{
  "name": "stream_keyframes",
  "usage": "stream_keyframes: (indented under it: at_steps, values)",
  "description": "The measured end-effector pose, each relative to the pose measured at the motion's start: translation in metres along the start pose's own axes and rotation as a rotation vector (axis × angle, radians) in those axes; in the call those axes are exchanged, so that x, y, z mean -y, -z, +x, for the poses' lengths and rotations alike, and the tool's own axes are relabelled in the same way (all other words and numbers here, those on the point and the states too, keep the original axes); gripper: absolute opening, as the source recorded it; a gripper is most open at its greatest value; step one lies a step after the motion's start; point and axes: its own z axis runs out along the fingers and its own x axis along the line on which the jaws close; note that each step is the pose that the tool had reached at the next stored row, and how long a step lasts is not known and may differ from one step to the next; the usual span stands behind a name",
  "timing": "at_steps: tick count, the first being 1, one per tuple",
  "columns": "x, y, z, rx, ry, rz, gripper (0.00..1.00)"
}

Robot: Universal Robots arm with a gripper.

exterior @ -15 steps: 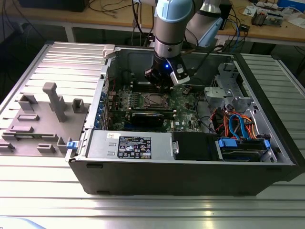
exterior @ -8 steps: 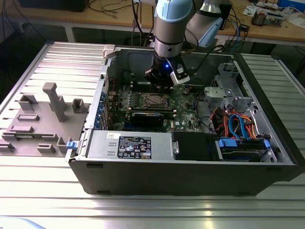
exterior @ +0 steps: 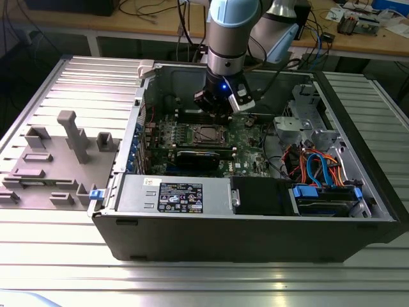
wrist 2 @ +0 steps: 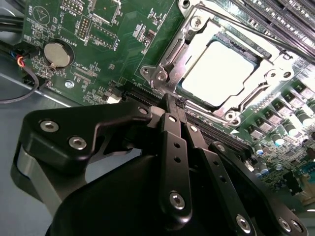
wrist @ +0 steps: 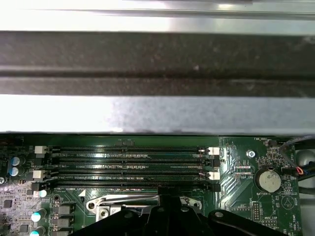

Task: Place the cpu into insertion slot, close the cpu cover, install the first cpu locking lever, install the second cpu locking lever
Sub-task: 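Install the second cpu locking lever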

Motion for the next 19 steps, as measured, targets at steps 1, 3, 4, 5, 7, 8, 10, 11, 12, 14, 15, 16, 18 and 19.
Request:
stream_keyframes:
  at_steps: [1,3,4,5,7,8,10,11,12,14,15,16,18,19]
  values:
    - [0.0000,0.0000,0.0000,0.0001,0.000,-0.0002,0.11]
    - [0.0008,0.0002,0.0000,-0.0002,0.000,0.0002,0.11]
    - [0.0016,0.0003,0.0000,-0.0002,0.000,0.0002,0.11]
    - [0.0023,0.0004,0.0000,-0.0001,0.000,0.0001,0.11]
    - [0.0039,0.0006,0.0000,-0.0001,0.000,0.0002,0.11]
    - [0.0043,0.0007,0.0000,-0.0001,0.000,0.0002,0.11]
    - [0.0044,0.0028,0.0001,-0.0001,0.000,0.0004,0.11]
    - [0.0042,0.0047,0.0000,-0.0001,0.000,0.0003,0.11]
    - [0.0038,0.0075,-0.0001,-0.0001,0.000,0.0004,0.11]
    - [0.0031,0.0127,-0.0002,-0.0002,0.000,0.0019,0.11]
    - [0.0028,0.0147,-0.0003,-0.0002,0.000,0.0030,0.11]
    - [0.0023,0.0187,-0.0003,-0.0002,0.000,0.0087,0.11]
    - [0.0018,0.0216,-0.0004,-0.0001,0.000,0.0234,0.11]
    - [0.0016,0.0237,-0.0004,-0.0004,0.001,0.0410,0.11]
